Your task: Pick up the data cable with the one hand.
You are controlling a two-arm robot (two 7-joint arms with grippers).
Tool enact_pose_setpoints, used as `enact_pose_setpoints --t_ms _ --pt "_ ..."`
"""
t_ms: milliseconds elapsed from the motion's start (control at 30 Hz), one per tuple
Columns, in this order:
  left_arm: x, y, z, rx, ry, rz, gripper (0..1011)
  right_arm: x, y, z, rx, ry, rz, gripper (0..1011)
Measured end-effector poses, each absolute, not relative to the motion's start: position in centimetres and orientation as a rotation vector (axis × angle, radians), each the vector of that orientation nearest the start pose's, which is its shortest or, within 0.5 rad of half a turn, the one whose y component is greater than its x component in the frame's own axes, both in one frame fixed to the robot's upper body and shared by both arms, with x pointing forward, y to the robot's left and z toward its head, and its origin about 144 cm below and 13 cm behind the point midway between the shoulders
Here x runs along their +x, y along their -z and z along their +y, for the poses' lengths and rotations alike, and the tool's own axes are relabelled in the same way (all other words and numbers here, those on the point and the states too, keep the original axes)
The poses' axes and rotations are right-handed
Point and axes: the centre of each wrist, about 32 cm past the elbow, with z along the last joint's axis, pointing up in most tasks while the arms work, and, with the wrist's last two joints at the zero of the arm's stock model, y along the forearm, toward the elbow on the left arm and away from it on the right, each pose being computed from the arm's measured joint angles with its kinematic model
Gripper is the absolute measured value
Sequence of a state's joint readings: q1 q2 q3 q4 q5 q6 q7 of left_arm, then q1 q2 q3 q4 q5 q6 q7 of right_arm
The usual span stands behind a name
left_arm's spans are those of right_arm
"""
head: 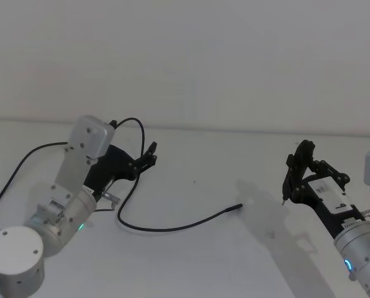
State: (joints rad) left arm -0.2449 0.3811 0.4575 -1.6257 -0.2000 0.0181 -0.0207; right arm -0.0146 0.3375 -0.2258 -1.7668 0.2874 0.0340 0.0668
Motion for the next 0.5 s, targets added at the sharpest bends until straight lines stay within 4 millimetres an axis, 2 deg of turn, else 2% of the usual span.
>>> enact_pose_setpoints --t_ms 500 --pt "50.3 -122.9 18.6 0.109 -0.95 -0.261 1001 44.3 -118.9 -23.7 0.026 1.229 -0.075 268"
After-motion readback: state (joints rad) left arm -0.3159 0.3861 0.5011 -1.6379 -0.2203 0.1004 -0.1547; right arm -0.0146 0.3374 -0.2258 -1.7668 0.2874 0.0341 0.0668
